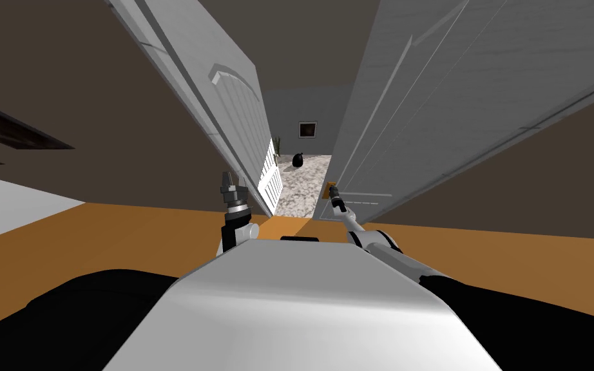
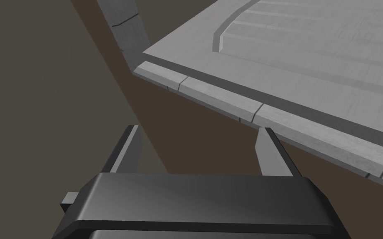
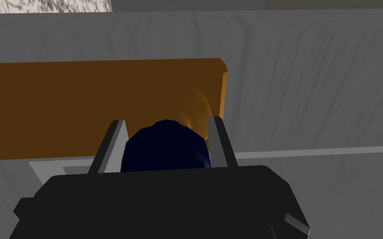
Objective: Push the door open
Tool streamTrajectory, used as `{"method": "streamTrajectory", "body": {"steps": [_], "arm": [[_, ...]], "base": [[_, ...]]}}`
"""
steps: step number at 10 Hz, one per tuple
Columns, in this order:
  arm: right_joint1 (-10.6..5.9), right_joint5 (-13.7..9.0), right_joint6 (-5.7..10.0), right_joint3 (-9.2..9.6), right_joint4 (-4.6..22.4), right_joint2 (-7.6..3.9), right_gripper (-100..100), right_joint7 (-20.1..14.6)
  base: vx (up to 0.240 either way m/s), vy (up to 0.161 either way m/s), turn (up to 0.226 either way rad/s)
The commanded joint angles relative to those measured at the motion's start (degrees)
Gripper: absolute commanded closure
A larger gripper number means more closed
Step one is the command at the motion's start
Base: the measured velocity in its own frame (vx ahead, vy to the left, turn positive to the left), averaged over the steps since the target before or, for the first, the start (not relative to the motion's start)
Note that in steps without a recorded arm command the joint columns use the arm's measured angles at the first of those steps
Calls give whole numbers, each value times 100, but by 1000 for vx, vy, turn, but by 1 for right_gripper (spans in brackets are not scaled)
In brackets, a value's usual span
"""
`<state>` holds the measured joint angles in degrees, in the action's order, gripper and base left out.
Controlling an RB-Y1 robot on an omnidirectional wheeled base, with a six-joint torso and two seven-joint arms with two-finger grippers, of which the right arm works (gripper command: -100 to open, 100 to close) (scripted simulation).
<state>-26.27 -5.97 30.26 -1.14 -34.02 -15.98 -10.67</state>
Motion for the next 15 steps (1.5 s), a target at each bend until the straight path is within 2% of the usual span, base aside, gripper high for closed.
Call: {"method": "streamTrajectory", "body": {"steps": [1, 4, 5, 11, 12, 15], "arm": [[34, 4, -9, 11, 18, 18, 100, 0], [34, 4, -9, 11, 18, 18, 100, 0], [0, 6, -16, -117, 4, -2, 100, 52], [27, 21, -41, -507, 24, -5, 100, 212], [27, 21, -41, -507, 24, -5, 100, 212], [48, 32, -61, -812, 39, -7, 100, 338]], "base": [[-17, -5, 14], [0, 0, 0], [106, 3, -17], [173, 46, -31], [130, 19, -1], [178, 61, -45]]}}
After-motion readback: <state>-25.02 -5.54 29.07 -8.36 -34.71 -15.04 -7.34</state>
